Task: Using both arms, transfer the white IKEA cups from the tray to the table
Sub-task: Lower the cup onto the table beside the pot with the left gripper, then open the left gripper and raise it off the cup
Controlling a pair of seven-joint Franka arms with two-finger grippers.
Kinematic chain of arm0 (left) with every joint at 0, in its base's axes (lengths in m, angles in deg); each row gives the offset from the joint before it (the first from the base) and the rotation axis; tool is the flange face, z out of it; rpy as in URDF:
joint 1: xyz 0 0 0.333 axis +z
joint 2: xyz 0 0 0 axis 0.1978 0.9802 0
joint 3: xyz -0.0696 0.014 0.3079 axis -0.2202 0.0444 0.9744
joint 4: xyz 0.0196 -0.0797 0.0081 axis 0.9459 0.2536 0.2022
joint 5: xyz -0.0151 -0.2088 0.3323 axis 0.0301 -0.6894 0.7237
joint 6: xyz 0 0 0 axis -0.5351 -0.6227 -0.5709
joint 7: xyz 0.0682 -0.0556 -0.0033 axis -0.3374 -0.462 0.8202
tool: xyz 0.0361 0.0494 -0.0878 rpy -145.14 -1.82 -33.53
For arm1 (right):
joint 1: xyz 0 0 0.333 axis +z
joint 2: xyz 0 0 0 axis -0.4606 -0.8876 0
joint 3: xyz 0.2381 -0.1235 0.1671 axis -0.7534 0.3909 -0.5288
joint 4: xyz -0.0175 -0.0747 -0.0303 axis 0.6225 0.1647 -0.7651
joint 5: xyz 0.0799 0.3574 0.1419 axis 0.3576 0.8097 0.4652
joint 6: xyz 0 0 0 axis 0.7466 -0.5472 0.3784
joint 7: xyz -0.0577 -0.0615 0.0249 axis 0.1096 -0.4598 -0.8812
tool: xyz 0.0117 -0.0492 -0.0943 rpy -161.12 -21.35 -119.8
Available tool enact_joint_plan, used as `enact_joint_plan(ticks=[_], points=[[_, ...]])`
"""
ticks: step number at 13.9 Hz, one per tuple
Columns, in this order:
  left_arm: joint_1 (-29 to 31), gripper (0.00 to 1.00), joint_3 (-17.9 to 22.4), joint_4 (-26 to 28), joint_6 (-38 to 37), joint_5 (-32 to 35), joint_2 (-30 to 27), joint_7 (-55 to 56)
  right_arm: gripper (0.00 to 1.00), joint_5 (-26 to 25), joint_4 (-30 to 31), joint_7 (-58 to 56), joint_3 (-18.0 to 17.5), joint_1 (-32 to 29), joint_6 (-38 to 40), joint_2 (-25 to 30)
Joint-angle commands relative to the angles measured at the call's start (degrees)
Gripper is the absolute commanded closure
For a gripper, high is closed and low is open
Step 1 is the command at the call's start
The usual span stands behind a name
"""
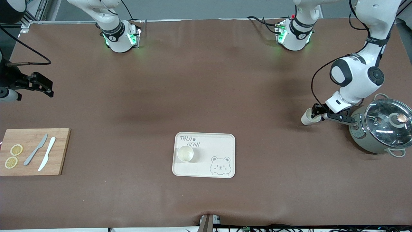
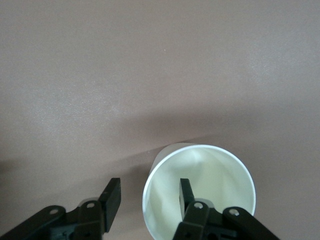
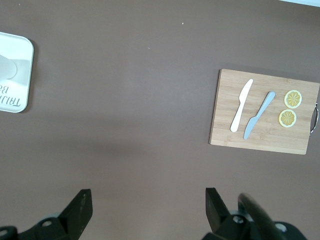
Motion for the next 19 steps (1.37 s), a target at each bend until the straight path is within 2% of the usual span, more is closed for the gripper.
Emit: enact_joint_plan(ticks=[1, 5, 10, 15, 16, 17, 18, 19], points=[[0.2, 0.46, -0.6, 0.3, 1.3, -2.0, -0.2, -2.0, 0.00, -0.5, -0.2, -0.1, -0.1, 0.1, 0.3, 0.1], [0.1, 0.46, -0.7, -0.4, 0.5, -2.2, -1.6, -1.4, 0.00, -0.5, -0.2, -0.1, -0.1, -0.1, 0.4, 0.1], [0.0, 0.47, -0.7, -2.7, -7.4, -2.3, -6.2, 1.3, 0.00, -0.4, -0.1, -0.1, -0.1, -0.2, 0.4, 0.0], [0.3, 0.46, 0.1, -9.6, -23.0, -1.5, -11.3, 3.5, 0.00, -0.5, -0.1, -0.1, -0.1, -0.2, 0.3, 0.0], [0.4, 0.29, 0.3, -11.5, -26.0, -1.2, -11.6, 3.5, 0.00, -0.5, -0.1, -0.1, -0.1, -0.2, 0.3, 0.0], [1.1, 0.27, 0.3, -12.7, -28.0, 0.2, -11.8, 4.6, 0.00, -0.5, -0.1, -0.3, -0.1, -0.3, 0.1, 0.0], [1.6, 0.19, 0.1, -13.6, -28.7, 1.8, -12.1, 6.0, 0.00, -0.4, -0.1, -0.6, -0.1, -0.4, -0.2, 0.0], [1.7, 0.06, 0.0, -14.4, -28.8, 2.9, -12.3, 6.7, 0.00, -0.3, -0.2, -0.7, -0.1, -0.5, -0.2, 0.0]])
